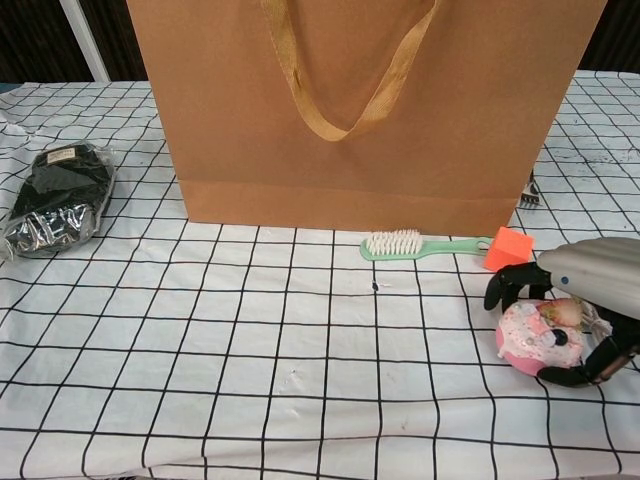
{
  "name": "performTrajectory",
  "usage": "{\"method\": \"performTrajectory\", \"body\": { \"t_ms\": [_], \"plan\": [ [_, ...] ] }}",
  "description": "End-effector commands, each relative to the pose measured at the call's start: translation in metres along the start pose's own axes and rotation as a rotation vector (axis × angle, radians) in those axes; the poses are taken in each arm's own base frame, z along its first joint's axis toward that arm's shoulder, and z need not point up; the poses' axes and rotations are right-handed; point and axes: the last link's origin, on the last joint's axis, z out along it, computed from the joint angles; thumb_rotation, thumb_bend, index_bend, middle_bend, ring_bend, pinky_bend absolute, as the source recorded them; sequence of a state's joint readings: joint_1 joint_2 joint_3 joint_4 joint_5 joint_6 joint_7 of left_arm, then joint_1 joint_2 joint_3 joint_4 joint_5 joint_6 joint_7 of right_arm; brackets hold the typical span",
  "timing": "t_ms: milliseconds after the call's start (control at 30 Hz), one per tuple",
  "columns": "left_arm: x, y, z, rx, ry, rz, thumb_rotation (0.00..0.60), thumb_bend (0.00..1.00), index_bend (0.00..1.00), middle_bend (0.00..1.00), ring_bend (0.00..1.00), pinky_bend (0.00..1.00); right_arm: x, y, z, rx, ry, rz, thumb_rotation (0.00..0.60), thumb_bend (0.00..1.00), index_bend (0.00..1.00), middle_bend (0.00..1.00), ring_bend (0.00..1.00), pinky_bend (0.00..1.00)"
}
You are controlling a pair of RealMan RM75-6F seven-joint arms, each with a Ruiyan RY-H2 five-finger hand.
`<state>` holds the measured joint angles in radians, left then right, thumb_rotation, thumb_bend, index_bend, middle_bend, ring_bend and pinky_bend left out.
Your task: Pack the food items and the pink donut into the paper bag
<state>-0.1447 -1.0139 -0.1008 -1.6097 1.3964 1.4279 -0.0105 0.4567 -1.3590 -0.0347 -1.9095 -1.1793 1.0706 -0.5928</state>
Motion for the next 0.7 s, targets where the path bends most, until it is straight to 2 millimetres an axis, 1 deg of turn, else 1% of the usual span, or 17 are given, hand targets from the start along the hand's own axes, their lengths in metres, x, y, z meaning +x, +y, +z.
{"method": "performTrajectory", "body": {
  "t_ms": [33,133,167,233,367,500,567,667,700],
  "plan": [
    [0.0,0.0,0.0,0.001,0.001,0.0,0.6,0.09,0.08,0.05,0.0,0.0,0.018,0.0,-0.007,0.005,0.057,0.029,0.6,0.39,0.3,0.41,0.46,0.23],
    [0.0,0.0,0.0,-0.002,-0.005,0.002,0.6,0.09,0.08,0.05,0.0,0.0,0.038,0.001,-0.019,0.006,0.123,0.061,0.6,0.39,0.3,0.41,0.47,0.23],
    [0.0,0.0,0.0,-0.003,-0.005,0.0,0.6,0.09,0.08,0.05,0.0,0.0,0.05,0.004,-0.026,0.0,0.161,0.078,0.6,0.39,0.3,0.41,0.46,0.23],
    [0.001,0.0,-0.001,-0.002,0.001,-0.003,0.6,0.09,0.08,0.05,0.0,0.0,0.065,0.009,-0.036,-0.012,0.217,0.101,0.6,0.39,0.3,0.41,0.47,0.23],
    [0.0,0.0,-0.001,0.002,0.001,0.001,0.6,0.09,0.08,0.05,0.0,0.0,0.104,0.025,-0.062,-0.051,0.366,0.119,0.6,0.39,0.32,0.42,0.47,0.23],
    [-0.001,0.002,-0.002,-0.007,-0.008,0.004,0.6,0.09,0.07,0.05,0.0,0.0,0.137,0.04,-0.088,-0.094,0.508,0.127,0.6,0.39,0.33,0.42,0.47,0.23],
    [-0.001,0.003,-0.002,-0.01,-0.01,0.003,0.6,0.09,0.07,0.05,0.0,0.0,0.159,0.048,-0.105,-0.113,0.598,0.139,0.6,0.38,0.33,0.42,0.47,0.23],
    [-0.001,0.002,-0.003,-0.007,-0.007,0.002,0.6,0.09,0.07,0.05,0.0,0.0,0.181,0.056,-0.115,-0.123,0.662,0.12,0.6,0.38,0.33,0.41,0.47,0.23],
    [-0.001,0.002,-0.003,-0.005,-0.005,0.0,0.6,0.09,0.07,0.05,0.0,0.0,0.193,0.058,-0.117,-0.121,0.68,0.114,0.6,0.38,0.33,0.41,0.46,0.23]
  ]
}}
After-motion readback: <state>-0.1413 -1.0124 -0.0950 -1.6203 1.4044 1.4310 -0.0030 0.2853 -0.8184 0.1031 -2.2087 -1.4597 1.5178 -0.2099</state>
